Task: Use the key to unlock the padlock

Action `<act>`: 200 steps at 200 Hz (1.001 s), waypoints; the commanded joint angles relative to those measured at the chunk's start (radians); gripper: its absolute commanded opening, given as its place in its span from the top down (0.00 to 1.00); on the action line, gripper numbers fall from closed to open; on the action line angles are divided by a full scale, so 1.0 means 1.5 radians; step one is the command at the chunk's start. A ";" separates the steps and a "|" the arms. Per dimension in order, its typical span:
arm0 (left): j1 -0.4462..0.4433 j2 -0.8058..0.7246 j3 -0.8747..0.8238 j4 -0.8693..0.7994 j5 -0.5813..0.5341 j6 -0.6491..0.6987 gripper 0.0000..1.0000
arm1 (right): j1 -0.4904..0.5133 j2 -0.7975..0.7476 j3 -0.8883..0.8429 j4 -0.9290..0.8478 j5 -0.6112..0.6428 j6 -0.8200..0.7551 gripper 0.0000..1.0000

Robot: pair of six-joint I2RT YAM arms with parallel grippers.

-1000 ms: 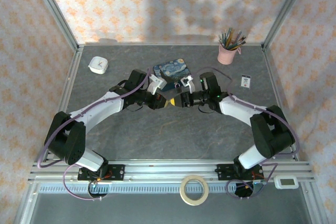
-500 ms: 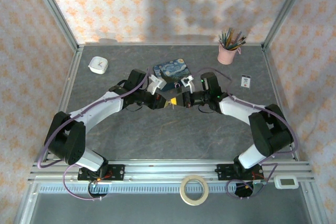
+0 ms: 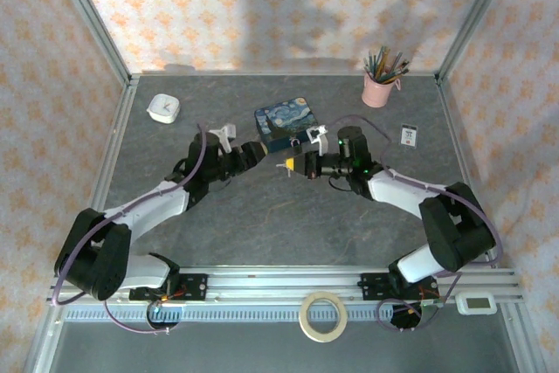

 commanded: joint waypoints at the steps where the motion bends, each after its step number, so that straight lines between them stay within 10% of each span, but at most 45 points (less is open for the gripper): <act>1: -0.041 0.000 -0.031 0.202 -0.083 -0.215 0.36 | 0.022 -0.010 0.016 0.071 0.084 0.020 1.00; 73: -0.083 0.030 -0.037 0.261 -0.182 -0.370 0.37 | 0.100 -0.033 -0.053 0.290 0.305 -0.104 1.00; 200: -0.083 0.057 -0.017 0.294 -0.172 -0.439 0.62 | 0.205 -0.043 -0.092 0.326 0.469 -0.436 1.00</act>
